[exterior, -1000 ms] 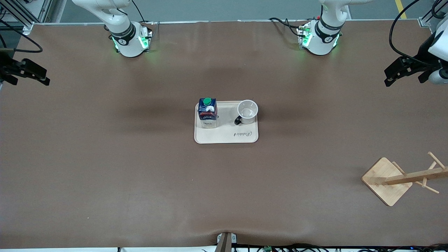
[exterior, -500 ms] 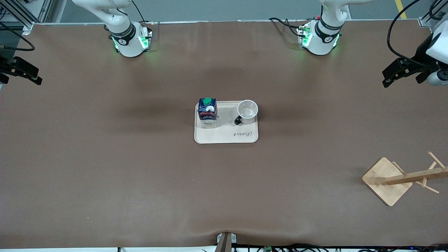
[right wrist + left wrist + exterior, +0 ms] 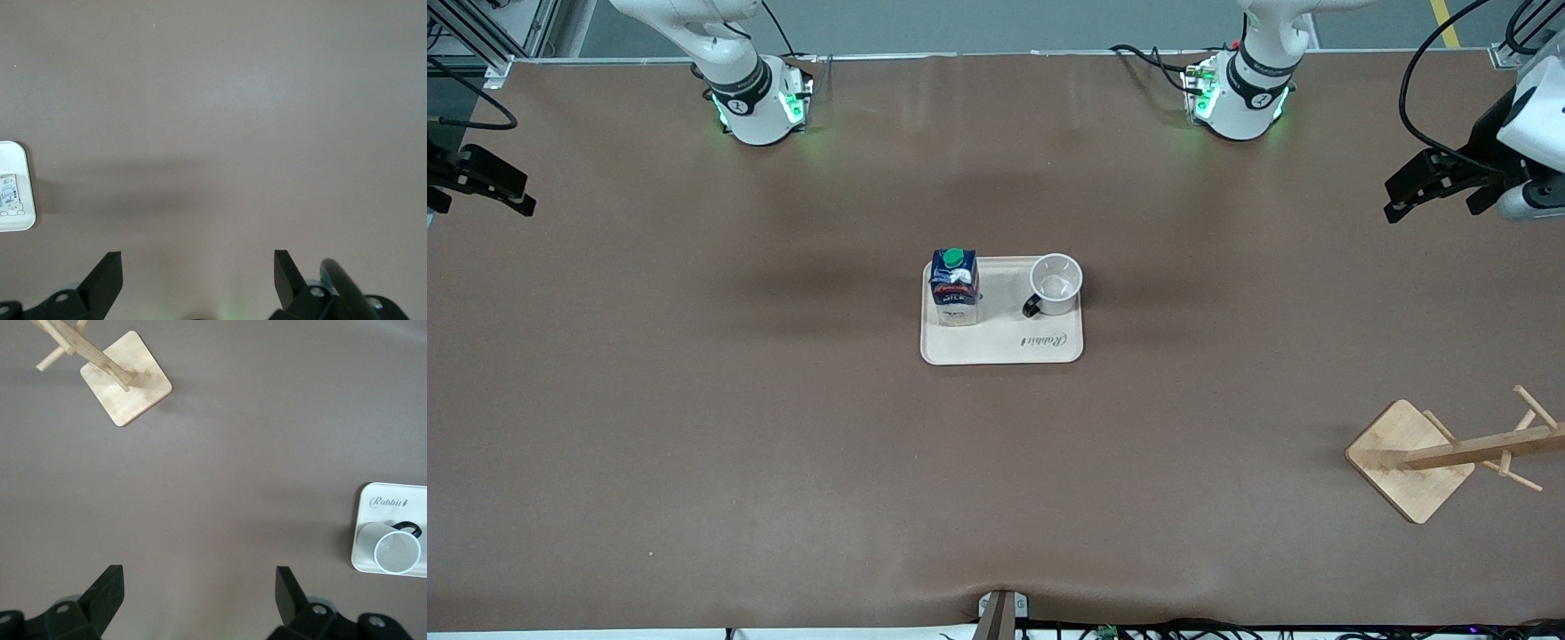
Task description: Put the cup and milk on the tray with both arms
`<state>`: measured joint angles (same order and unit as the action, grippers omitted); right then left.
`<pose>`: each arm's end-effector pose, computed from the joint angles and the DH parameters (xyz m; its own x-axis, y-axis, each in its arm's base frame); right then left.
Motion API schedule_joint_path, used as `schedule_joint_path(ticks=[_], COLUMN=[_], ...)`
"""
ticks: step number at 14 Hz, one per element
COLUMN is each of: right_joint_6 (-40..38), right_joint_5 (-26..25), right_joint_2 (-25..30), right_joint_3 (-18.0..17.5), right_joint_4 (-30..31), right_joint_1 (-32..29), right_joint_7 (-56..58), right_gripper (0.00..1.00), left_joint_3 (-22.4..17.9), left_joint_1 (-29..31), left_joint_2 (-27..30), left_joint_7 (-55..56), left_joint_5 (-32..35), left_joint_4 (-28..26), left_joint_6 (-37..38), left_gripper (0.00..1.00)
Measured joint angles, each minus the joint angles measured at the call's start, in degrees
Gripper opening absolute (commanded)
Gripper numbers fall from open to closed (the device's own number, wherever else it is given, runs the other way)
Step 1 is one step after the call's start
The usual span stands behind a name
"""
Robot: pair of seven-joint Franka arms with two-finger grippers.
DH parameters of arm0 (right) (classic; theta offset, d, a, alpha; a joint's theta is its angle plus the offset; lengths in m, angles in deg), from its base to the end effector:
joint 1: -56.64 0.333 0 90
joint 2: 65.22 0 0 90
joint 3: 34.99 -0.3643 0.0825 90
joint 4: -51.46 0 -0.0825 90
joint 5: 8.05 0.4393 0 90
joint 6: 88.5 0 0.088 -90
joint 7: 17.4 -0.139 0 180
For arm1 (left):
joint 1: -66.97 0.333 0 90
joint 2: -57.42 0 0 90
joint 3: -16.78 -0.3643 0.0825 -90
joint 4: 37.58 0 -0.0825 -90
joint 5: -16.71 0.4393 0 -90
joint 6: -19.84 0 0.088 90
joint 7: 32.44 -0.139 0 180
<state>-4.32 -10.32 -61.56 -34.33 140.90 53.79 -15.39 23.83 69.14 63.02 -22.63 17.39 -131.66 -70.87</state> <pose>0.5737 -0.0413 0.6751 0.9991 -0.0301 -0.0292 -0.0290 -0.9989 0.0378 0.5748 -0.0511 0.6618 0.9954 0.0859 0.0417 0.0867 -0.9961 -0.0170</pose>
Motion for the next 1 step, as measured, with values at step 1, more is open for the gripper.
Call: schedule_joint_path(ticks=[1], right_joint_6=[0.0], right_joint_5=[0.0], right_joint_2=[0.0], right_joint_3=[0.0], right_joint_4=[0.0], right_joint_1=[0.0], right_joint_7=[0.0], right_gripper=[1.00], left_joint_3=[0.0], left_joint_1=[0.0], left_joint_2=[-0.2], left_joint_7=[0.0], left_joint_5=[-0.1], left_joint_4=[0.2], left_joint_6=[0.3], left_gripper=[1.00])
